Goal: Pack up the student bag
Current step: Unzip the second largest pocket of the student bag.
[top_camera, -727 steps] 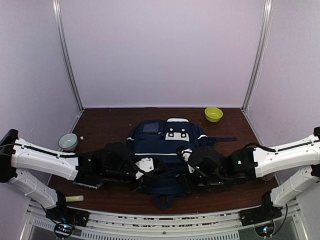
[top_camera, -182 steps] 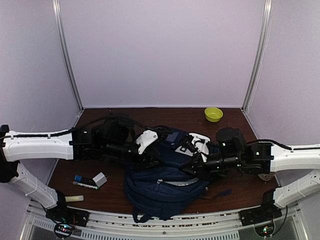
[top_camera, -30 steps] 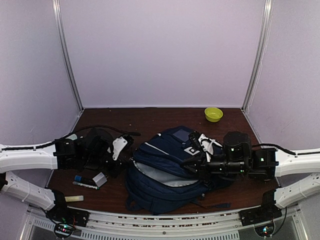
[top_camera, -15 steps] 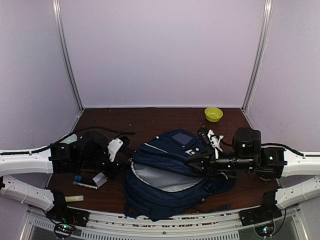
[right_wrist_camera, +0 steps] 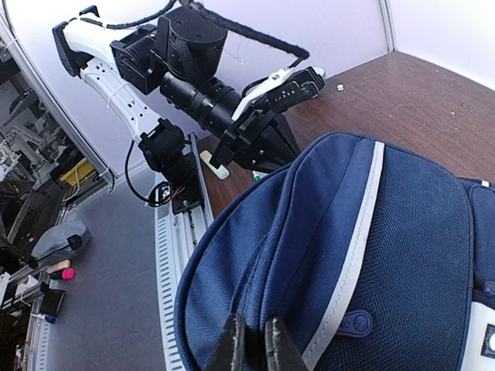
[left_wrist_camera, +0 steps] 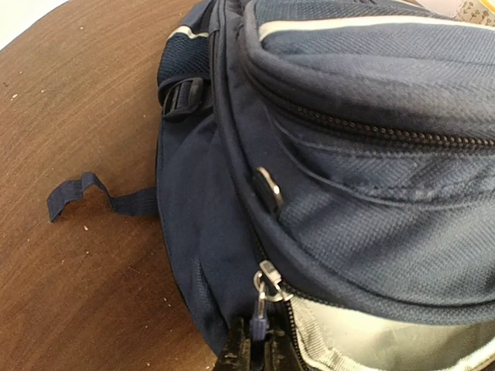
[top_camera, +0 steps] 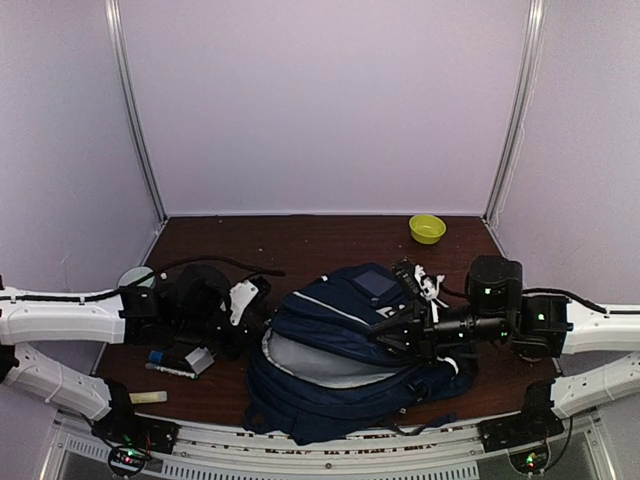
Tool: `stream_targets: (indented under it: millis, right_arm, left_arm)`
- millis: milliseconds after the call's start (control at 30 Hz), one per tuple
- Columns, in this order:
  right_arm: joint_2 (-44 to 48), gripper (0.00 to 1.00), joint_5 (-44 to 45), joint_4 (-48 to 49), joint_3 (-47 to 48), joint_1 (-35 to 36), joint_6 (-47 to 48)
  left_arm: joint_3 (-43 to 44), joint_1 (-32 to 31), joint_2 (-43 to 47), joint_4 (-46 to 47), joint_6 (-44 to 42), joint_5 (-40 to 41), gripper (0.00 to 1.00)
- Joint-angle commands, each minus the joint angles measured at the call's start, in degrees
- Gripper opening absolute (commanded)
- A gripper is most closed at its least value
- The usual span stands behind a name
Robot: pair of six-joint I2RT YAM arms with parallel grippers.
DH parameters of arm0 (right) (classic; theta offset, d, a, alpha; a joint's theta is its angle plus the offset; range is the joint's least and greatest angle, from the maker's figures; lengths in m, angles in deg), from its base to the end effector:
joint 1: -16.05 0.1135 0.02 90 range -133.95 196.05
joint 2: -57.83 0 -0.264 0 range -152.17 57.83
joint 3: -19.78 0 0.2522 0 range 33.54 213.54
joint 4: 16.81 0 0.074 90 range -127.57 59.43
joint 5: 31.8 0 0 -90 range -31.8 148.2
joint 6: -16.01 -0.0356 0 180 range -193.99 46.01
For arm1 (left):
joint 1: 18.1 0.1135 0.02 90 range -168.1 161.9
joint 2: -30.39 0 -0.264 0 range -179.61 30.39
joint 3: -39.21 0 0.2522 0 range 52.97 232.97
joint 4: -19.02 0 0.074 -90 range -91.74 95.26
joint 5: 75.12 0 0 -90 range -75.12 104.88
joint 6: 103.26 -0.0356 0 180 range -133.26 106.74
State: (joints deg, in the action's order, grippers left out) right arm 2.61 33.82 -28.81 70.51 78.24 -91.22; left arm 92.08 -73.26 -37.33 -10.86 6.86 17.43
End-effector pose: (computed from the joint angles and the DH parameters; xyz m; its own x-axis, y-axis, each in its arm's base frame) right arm 0.0910 0.2040 0.2804 -0.4198 -0.2176 -0.8811 -0.9066 0.1459 0.3959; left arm 0.1393 -0.1973 0.2160 -0.6534 0.3371 -0.6778 0.6146 0.7589 -0.2150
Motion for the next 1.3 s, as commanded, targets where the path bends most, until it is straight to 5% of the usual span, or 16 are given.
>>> stream_targets:
  millis: [0,200,733,933,1267]
  right_arm:
    - [4.3,0.0,-6.17,8.45,0.47,0.21,-0.7]
    - [2.52,0.0,-0.93,5.98,1.62,0.04,-0.04]
    - [-7.2,0.0,19.51,0.13,6.4,0.04,-2.04]
    - [-7.88,0.0,22.2,4.7,3.73,0.11,-0.04]
    - [-8.07,0.0,25.19,5.73,3.05,-0.28,3.52]
  left_arm:
    - [0.73,2.89,-2.22,-3.31,-0.81,4.66,0.02]
    - [4.54,2.95,-2.96,-6.12,-1.31,4.56,0.4]
    - [7.98,2.83,5.63,-33.56,11.91,13.59,0.96]
    - [9.64,4.87,0.6,-39.63,19.48,16.72,0.98]
    - [4.56,9.8,-3.06,-30.98,17.52,9.93,0.97]
